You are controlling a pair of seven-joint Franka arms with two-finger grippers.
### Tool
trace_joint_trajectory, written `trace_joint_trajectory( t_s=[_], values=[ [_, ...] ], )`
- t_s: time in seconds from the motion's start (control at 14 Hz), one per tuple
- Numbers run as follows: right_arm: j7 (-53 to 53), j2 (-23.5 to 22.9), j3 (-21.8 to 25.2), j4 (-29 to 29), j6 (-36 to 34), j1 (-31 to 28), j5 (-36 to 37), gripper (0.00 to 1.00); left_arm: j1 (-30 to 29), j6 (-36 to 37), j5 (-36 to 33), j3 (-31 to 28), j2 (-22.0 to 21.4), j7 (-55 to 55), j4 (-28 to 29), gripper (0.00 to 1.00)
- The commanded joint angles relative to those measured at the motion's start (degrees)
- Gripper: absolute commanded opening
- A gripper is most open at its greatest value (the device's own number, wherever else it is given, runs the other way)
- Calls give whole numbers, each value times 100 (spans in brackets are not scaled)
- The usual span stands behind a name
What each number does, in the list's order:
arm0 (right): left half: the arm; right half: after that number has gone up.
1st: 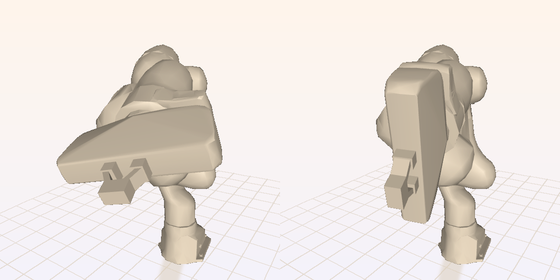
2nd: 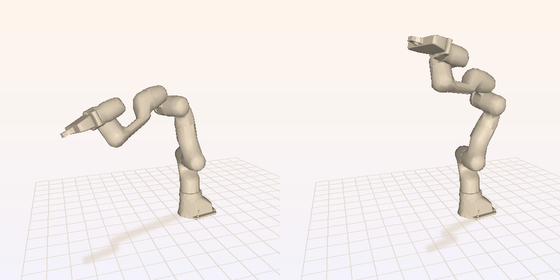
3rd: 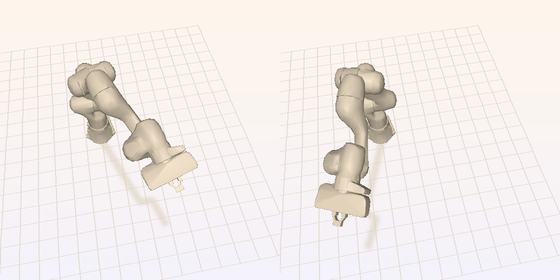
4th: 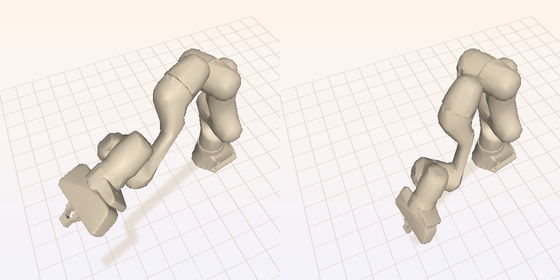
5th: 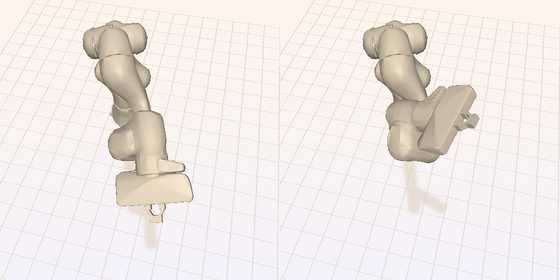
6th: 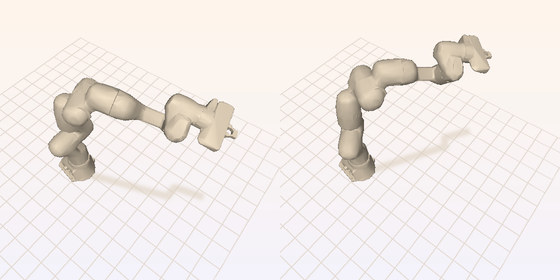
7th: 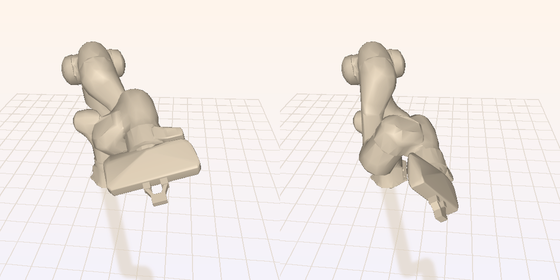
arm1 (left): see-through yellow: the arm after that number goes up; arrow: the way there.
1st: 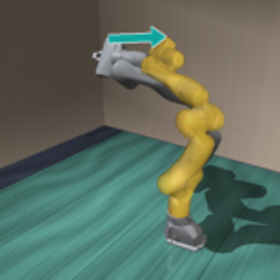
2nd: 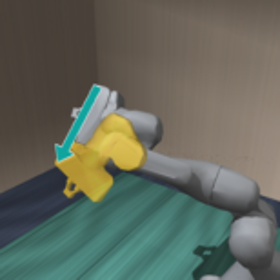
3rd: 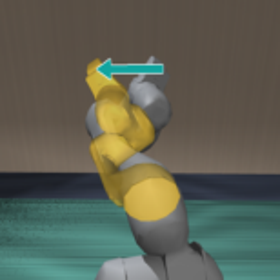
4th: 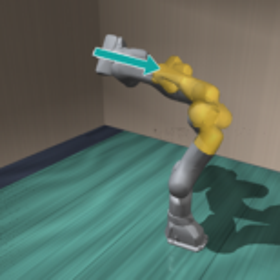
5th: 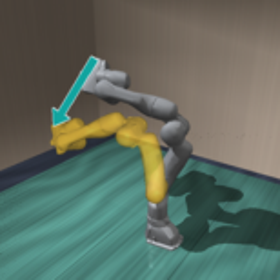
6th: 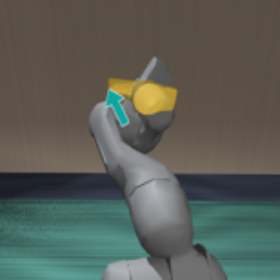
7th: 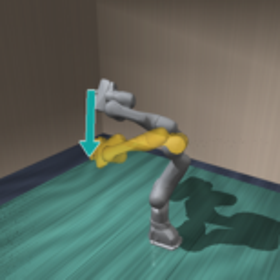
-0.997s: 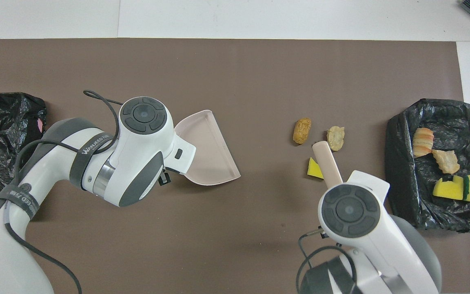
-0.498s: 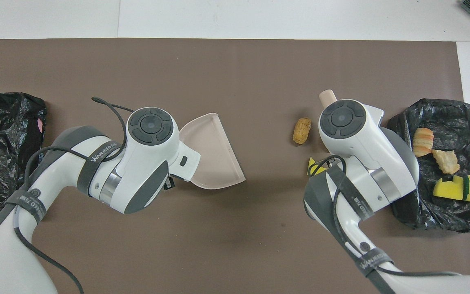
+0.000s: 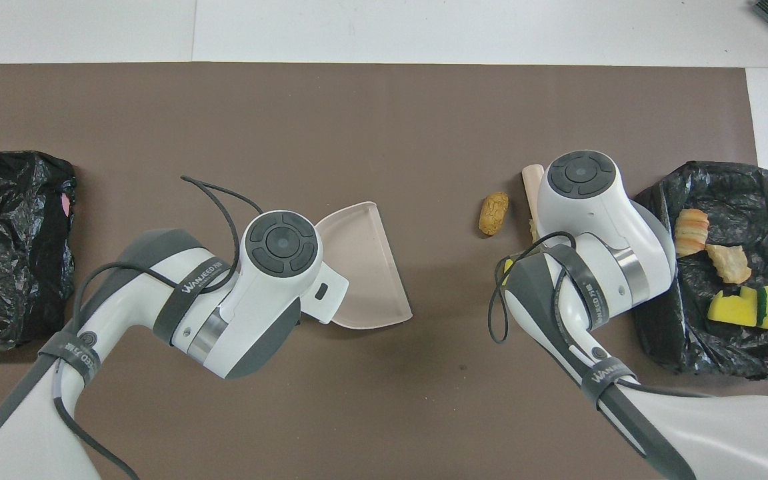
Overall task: Sweep and dump trash in bin
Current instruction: 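Hold the dustpan with the left gripper while the right gripper sweeps bread toward it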
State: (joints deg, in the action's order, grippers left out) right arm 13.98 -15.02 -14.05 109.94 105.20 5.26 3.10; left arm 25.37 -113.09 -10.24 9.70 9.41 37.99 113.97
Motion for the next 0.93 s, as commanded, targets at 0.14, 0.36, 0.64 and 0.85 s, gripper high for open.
trace_joint_trajectory(
  t_s=[0.14,0.36,0.64,0.85],
  values=[
    [-175,-72,-80,27,158,380,-1378,0,161,-187,-233,-64,-272,16,388,0],
    [-1106,25,-116,71,27,397,-2663,0,143,-274,-233,-56,-281,7,459,0],
    [-1653,261,-169,19,-296,231,-3595,0,126,-389,-233,-56,-325,-2,565,0],
    [-1574,989,-125,-104,-1166,-471,-3493,0,152,-442,-233,-56,-404,-63,704,0]
  ],
)
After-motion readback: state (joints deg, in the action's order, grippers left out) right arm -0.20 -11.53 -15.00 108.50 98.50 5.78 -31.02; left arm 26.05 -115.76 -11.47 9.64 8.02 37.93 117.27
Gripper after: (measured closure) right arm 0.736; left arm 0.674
